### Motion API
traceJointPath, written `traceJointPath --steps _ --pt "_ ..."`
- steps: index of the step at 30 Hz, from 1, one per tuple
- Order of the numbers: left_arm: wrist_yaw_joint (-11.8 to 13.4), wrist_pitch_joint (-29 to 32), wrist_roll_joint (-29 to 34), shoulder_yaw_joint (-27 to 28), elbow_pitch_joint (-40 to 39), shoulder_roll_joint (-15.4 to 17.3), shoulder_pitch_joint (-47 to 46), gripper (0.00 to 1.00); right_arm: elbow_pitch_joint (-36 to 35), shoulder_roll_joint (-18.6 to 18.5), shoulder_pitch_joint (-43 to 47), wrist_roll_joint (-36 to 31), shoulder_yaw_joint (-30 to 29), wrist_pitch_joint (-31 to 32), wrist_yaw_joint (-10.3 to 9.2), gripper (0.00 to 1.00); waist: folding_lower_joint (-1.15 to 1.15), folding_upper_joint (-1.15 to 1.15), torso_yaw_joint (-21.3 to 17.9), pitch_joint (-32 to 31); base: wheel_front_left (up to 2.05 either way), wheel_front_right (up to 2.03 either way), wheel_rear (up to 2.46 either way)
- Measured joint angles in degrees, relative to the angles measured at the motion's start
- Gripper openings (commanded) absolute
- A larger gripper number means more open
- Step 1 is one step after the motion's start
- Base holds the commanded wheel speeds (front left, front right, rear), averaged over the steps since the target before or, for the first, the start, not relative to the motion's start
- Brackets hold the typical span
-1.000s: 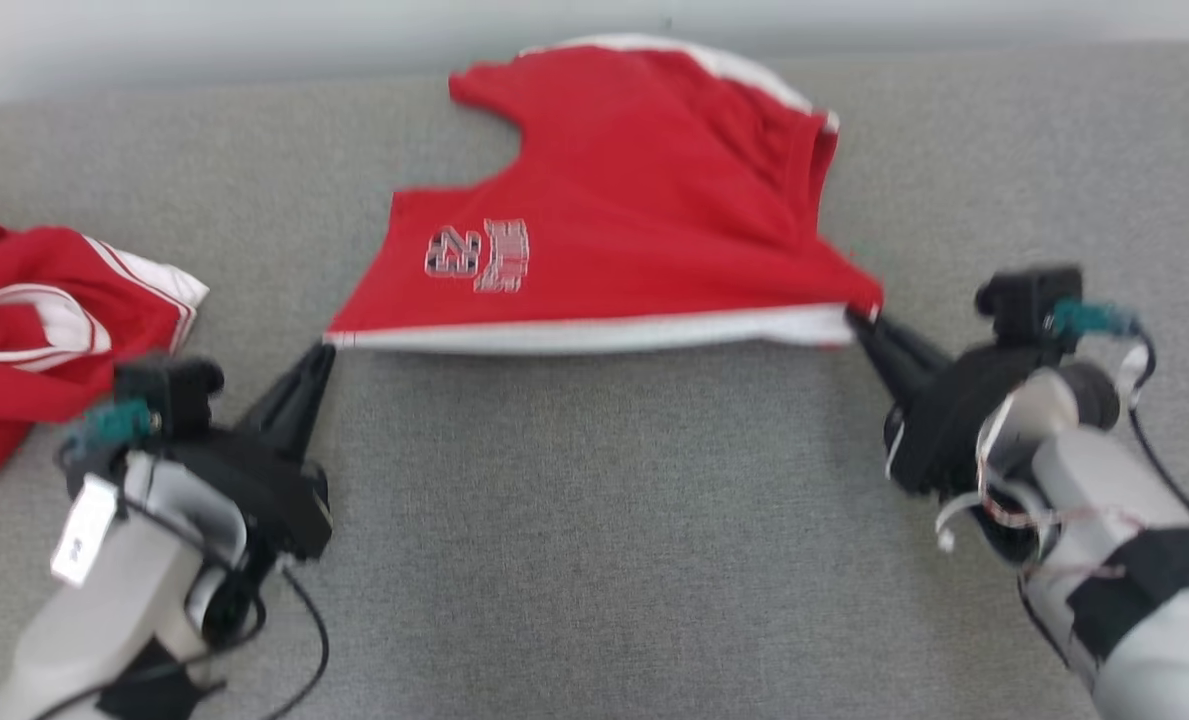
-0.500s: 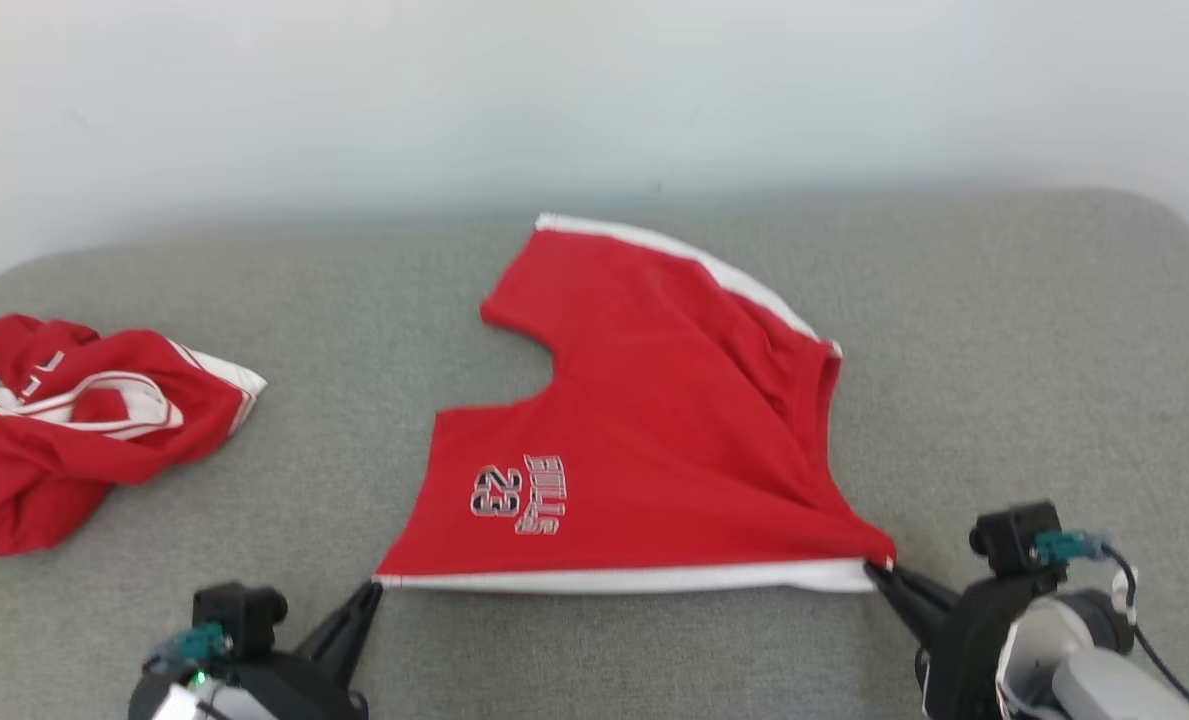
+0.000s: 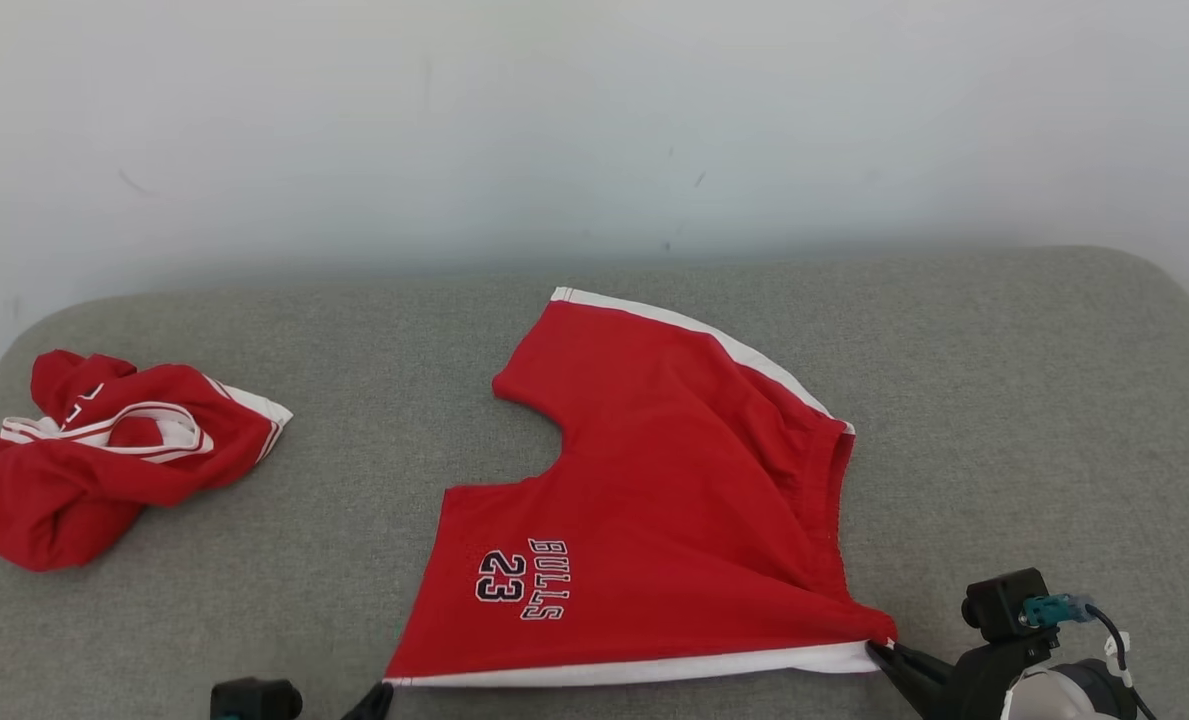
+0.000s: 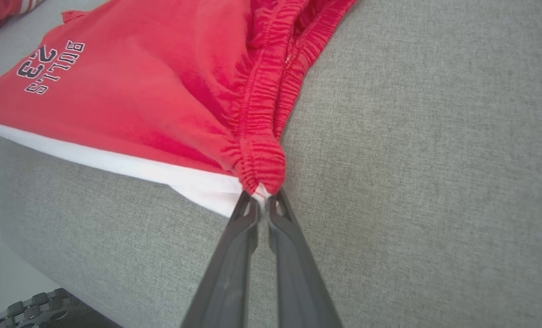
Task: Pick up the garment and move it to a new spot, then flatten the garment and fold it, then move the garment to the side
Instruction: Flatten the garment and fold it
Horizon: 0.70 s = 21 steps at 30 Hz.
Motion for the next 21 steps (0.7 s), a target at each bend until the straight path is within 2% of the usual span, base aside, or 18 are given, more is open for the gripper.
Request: traceJointPath --steps 15,16,17,21 --pt "1.9 1.8 -2.1 0.2 -3.2 -0.5 1.8 0.0 -0.6 -0.1 0.0 -0.5 0.3 2.3 -2.81 0.0 0.0 0.01 0.4 0.5 0.0 0.0 0.0" --pt "2.1 1.8 -2.3 0.5 -3.3 -0.5 1.8 0.31 -0.7 -0.1 0.0 -0.6 0.3 2.4 -2.81 0.26 0.0 0.01 0.4 0.6 0.0 0.0 0.0" --pt "2.2 1.8 -2.5 0.8 -3.4 -0.5 1.8 1.0 -0.8 -0.1 0.0 -0.6 0.3 2.4 -2.87 1.0 0.0 0.01 0.4 0.6 0.0 0.0 0.0" --pt "2.6 1.8 -3.6 2.6 -4.0 0.2 1.8 1.0 -1.6 -0.4 0.0 0.0 -0.4 2.4 -2.89 1.0 0.0 0.01 0.4 0.7 0.0 0.0 0.0"
